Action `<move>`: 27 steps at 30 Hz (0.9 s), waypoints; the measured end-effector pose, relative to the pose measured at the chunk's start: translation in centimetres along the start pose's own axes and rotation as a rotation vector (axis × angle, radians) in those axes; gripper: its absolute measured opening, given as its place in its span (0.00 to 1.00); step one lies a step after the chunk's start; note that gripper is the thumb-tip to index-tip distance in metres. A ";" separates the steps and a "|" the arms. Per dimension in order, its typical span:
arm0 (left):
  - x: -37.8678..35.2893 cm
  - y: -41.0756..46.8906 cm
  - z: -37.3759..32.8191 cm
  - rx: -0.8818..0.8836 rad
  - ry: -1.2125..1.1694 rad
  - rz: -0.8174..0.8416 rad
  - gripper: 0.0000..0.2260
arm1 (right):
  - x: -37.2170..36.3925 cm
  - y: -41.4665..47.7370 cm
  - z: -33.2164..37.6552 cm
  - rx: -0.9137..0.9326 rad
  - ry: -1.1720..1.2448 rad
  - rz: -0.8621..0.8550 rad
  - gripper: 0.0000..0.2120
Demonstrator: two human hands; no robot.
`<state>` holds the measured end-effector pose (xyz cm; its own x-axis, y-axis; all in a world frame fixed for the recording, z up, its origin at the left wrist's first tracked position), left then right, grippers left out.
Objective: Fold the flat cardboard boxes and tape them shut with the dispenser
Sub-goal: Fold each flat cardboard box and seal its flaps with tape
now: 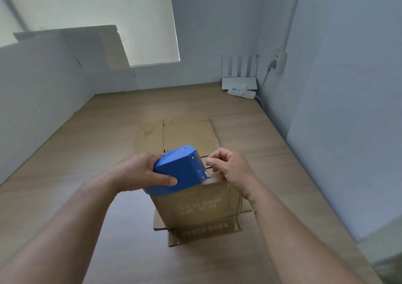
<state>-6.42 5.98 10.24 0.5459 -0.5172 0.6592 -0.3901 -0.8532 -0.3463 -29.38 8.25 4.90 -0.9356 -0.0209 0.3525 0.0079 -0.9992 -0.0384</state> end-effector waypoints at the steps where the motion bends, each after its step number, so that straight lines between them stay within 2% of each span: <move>1: 0.1 0.0 -0.1 -0.001 0.012 0.003 0.23 | 0.0 0.0 0.0 0.005 -0.001 -0.018 0.09; 5: 0.1 0.8 -1.1 0.015 0.066 -0.024 0.35 | -0.4 -0.1 -0.4 0.036 -0.008 -0.161 0.10; 9: 0.2 1.8 -2.4 0.039 0.034 -0.083 0.28 | -0.3 -0.1 -0.3 0.007 0.069 -0.236 0.09; 15: 0.5 2.7 -3.5 0.072 -0.029 -0.054 0.36 | -0.2 0.1 -0.5 -0.014 -0.022 -0.366 0.11; 18: 1.6 2.6 -3.1 0.120 0.012 -0.052 0.34 | 2.1 -0.2 -1.7 -0.096 -0.037 -0.486 0.11; 21: 2.2 3.1 -2.9 0.146 0.072 -0.034 0.35 | 4.3 -0.2 -3.2 -0.232 0.011 -0.457 0.11; 27: 0.8 4.1 -3.7 0.127 0.173 -0.003 0.32 | 6.1 1.0 -3.8 -0.316 0.107 -0.368 0.11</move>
<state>-10.30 2.26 11.81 0.4072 -0.5044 0.7614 -0.2859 -0.8622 -0.4182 -36.44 7.28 3.46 -0.8873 0.3516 0.2986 -0.4218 -0.8804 -0.2168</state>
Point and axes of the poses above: each hand's wrist, its own y-axis towards the middle knuckle, its own x-axis out of the back of the hand, z = x × y, the point moved 1 cm from there along y, towards the middle knuckle, and after that the axes turned 11 degrees about -y, right-handed, at the moved point
